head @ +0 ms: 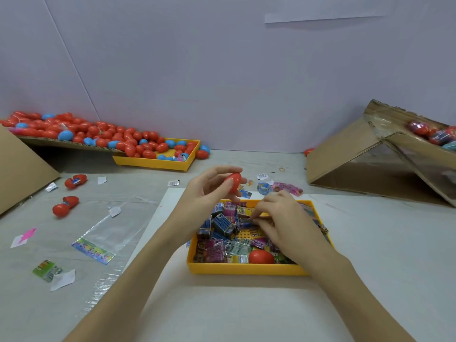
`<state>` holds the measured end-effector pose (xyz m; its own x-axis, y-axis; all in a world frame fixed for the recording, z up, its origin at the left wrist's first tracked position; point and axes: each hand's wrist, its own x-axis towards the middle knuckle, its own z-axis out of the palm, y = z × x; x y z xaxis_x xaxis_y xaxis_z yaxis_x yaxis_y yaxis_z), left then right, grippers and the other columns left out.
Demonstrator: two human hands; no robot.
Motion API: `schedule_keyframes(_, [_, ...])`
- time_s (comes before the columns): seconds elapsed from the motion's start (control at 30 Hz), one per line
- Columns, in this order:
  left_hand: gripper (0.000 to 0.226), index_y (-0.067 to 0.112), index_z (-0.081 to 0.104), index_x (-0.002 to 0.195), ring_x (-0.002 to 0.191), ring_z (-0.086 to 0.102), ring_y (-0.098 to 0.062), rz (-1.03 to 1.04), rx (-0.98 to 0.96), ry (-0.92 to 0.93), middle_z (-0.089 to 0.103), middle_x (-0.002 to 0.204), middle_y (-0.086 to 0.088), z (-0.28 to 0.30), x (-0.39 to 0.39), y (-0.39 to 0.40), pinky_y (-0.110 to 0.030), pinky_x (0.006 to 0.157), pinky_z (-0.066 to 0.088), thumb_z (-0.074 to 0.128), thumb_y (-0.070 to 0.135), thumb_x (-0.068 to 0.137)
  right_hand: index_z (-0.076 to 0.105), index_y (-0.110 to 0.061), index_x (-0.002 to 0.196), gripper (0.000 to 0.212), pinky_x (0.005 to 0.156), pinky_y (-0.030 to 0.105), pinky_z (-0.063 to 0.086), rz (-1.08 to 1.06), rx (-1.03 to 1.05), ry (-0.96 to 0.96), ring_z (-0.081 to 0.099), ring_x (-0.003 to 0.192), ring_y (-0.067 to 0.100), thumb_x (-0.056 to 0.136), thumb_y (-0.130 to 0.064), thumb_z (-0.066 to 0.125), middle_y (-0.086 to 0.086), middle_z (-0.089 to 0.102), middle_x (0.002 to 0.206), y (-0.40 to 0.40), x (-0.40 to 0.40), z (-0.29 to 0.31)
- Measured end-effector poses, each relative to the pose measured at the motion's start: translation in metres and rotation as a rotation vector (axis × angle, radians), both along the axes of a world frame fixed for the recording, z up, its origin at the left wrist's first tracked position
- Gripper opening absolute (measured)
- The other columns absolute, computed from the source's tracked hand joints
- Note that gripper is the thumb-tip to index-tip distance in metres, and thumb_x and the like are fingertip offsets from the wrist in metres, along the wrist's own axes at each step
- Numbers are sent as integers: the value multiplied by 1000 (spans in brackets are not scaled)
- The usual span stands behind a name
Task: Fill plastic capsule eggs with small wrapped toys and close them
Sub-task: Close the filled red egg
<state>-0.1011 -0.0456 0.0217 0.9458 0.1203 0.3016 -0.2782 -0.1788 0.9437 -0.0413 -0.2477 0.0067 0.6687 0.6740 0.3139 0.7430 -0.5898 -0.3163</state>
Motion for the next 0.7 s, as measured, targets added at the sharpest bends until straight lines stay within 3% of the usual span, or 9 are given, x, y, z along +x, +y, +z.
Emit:
schedule_keyframes(0.07, [30, 8, 65, 128, 92, 68, -25, -51, -122, 30, 74, 116, -8, 2, 0, -2, -27, 77, 57, 41, 7, 110, 73, -25, 100, 6, 91, 28, 41, -41, 117, 29, 49, 107, 13, 98, -29, 69, -11, 65, 103, 0, -1, 0])
schedule_keyframes(0.17, [39, 12, 72, 100, 67, 52, -19, 5, -254, 143, 64, 81, -6, 5, -1, -12, -22, 55, 42, 35, 14, 109, 69, -25, 89, 9, 80, 24, 46, -95, 357, 148, 58, 86, 5, 92, -27, 78, -13, 67, 94, 0, -4, 2])
schedule_keyframes(0.2, [44, 19, 72, 88, 61, 48, -17, 55, -208, 185, 57, 70, -4, 6, -1, -16, -21, 51, 38, 36, 29, 111, 69, -25, 88, 11, 74, 20, 46, -107, 407, 167, 59, 80, 2, 90, -28, 80, -14, 68, 90, 0, -5, 4])
schedule_keyframes(0.27, [54, 24, 68, 75, 54, 45, -16, 166, 62, 195, 51, 61, -2, 3, -3, -23, -24, 49, 38, 42, 63, 102, 69, -26, 86, 14, 70, 13, 44, -112, 443, 160, 60, 77, 0, 88, -29, 82, -16, 68, 86, 0, -7, 7])
schedule_keyframes(0.33, [58, 22, 68, 75, 58, 54, -17, 253, 306, 118, 59, 64, -4, -4, -6, -30, -29, 56, 45, 52, 76, 90, 67, -26, 84, 16, 72, 16, 46, -91, 434, 137, 60, 79, 2, 87, -28, 83, -14, 68, 85, 0, -9, 8])
schedule_keyframes(0.4, [48, 23, 73, 74, 63, 60, -9, 283, 306, 90, 66, 68, 0, -9, -5, -33, -21, 59, 49, 63, 68, 88, 65, -25, 82, 19, 73, 20, 45, -63, 404, 95, 58, 80, 5, 85, -27, 84, -10, 67, 85, 0, -11, 9])
schedule_keyframes(0.57, [18, 27, 77, 72, 63, 64, 4, 275, 193, 188, 71, 74, 6, -6, -4, -30, -8, 54, 48, 79, 33, 89, 64, -23, 82, 24, 73, 13, 35, -11, 314, 49, 51, 85, 6, 83, -35, 84, -8, 63, 87, 0, -12, 9])
schedule_keyframes(0.7, [16, 26, 78, 82, 70, 67, -2, 293, 285, 145, 73, 75, 3, -3, -6, -26, -12, 59, 51, 74, 37, 93, 65, -28, 87, 26, 71, 10, 41, -36, 419, 172, 57, 84, -1, 90, -54, 66, -15, 64, 88, 4, -14, 10])
